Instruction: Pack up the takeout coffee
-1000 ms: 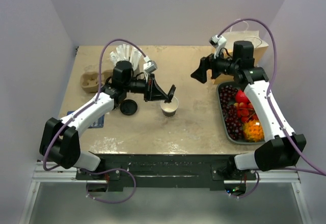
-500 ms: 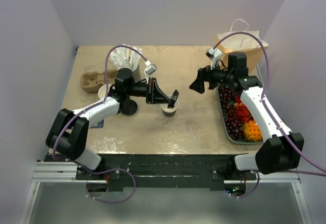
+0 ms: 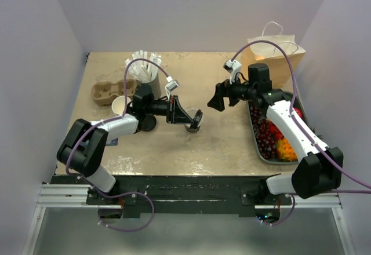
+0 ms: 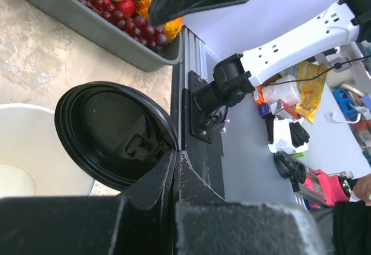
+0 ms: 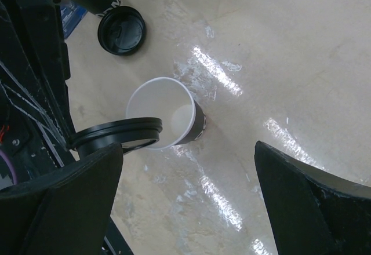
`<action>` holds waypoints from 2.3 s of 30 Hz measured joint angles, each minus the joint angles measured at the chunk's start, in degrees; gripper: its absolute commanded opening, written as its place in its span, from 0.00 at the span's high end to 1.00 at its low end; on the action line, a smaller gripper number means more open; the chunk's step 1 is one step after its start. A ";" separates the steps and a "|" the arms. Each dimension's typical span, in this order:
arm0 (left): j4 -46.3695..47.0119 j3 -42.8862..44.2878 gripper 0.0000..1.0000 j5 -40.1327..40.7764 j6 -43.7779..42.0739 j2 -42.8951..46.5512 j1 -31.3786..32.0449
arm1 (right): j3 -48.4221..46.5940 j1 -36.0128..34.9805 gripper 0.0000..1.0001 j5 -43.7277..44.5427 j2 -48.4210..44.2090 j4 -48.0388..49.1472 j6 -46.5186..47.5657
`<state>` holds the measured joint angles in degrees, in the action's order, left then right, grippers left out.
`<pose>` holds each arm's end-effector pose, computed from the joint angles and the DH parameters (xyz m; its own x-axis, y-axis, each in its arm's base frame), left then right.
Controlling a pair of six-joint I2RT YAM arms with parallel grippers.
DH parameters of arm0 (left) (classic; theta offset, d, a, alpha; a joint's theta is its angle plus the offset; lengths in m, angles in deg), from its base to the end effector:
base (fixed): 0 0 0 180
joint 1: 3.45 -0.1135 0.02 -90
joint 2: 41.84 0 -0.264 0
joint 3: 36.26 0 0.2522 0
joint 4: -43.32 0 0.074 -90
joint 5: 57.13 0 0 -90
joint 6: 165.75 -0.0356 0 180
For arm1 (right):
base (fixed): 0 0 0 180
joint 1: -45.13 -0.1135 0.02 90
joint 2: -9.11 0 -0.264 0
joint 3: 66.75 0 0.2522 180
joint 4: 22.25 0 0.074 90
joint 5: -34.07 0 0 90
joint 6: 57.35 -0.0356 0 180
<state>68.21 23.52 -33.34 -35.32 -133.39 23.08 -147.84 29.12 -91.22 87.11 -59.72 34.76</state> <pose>0.2801 -0.1762 0.2340 -0.7255 0.0698 -0.6846 0.6863 0.0006 -0.7273 0.2846 0.1031 0.3271 -0.5172 -0.1797 -0.8368 -0.7029 0.6469 0.2956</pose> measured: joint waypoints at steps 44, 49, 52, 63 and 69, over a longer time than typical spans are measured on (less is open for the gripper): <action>-9.66 6.05 0.64 1.75 -6.34 -7.37 -6.34 | 2.08 -0.13 0.13 2.56 1.27 0.94 6.58; -25.38 12.00 0.60 3.58 -19.89 -3.15 -6.99 | 2.58 -1.38 0.28 -1.25 -2.97 -2.49 19.93; -35.21 15.87 0.56 6.25 -28.09 -0.04 -7.76 | 0.24 -5.22 0.33 -3.54 -4.48 -8.76 31.28; -55.87 21.94 0.47 23.63 -44.24 7.85 -11.69 | -10.86 -17.55 0.44 -4.48 7.52 -26.97 62.14; -59.08 21.94 0.47 26.97 -46.38 10.12 -15.63 | -17.18 -18.78 0.52 -3.19 16.72 -33.05 68.46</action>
<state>9.13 45.47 -6.37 -81.70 -123.27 7.45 -165.02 10.34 -94.41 103.83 -92.76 103.22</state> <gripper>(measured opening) 0.526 0.515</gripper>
